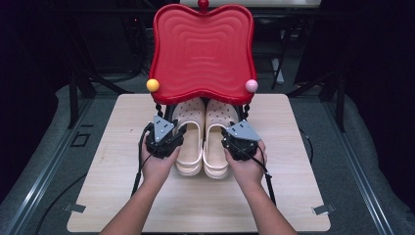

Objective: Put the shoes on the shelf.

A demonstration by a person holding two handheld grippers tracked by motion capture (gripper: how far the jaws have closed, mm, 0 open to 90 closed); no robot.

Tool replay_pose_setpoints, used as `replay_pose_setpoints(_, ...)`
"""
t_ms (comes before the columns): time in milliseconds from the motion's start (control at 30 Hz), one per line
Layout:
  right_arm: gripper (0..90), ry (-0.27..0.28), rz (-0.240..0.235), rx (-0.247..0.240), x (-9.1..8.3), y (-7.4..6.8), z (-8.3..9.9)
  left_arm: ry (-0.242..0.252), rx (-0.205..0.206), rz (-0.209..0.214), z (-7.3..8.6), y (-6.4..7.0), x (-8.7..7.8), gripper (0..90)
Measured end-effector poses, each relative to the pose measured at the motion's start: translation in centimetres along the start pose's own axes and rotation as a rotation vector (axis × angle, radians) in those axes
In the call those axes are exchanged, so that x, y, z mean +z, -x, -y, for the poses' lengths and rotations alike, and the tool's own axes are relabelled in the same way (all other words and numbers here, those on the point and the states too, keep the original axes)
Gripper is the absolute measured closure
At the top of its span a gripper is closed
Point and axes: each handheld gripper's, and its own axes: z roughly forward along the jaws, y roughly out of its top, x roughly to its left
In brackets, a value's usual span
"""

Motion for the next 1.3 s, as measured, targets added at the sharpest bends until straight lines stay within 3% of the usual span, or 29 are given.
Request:
replay_pose_setpoints(167, 62.0, -0.006, -0.009, -0.01, -0.1, 0.0, 0.0, -0.005, 0.001, 0.002, 0.0, -0.1, -0.1, 57.7)
replay_pose_setpoints(367, 60.6, -0.017, -0.022, -0.013, -0.3, 0.0, 0.1, 0.007, -0.038, 0.02, 0.6, -0.2, -0.5, 53.6)
replay_pose_setpoints(900, 59.4, -0.021, -0.03, -0.031, -1.1, -0.7, 0.4, -0.02, -0.032, 0.042, 1.0, -0.1, -1.4, 50.8)
replay_pose_setpoints(1133, 59.7, -0.019, -0.033, -0.028, -1.2, -0.9, 0.8, -0.036, -0.031, 0.031, 1.4, -0.1, -1.4, 51.8)
replay_pose_setpoints(1200, 61.6, -0.024, -0.026, -0.031, -1.2, -0.9, 0.8, -0.049, -0.046, 0.036, 1.6, -0.2, -1.2, 56.1)
replay_pose_setpoints(1300, 68.1, -0.011, 0.003, -0.041, -1.1, -1.1, 0.8, -0.032, -0.032, 0.015, 1.7, 0.1, -1.1, 60.0)
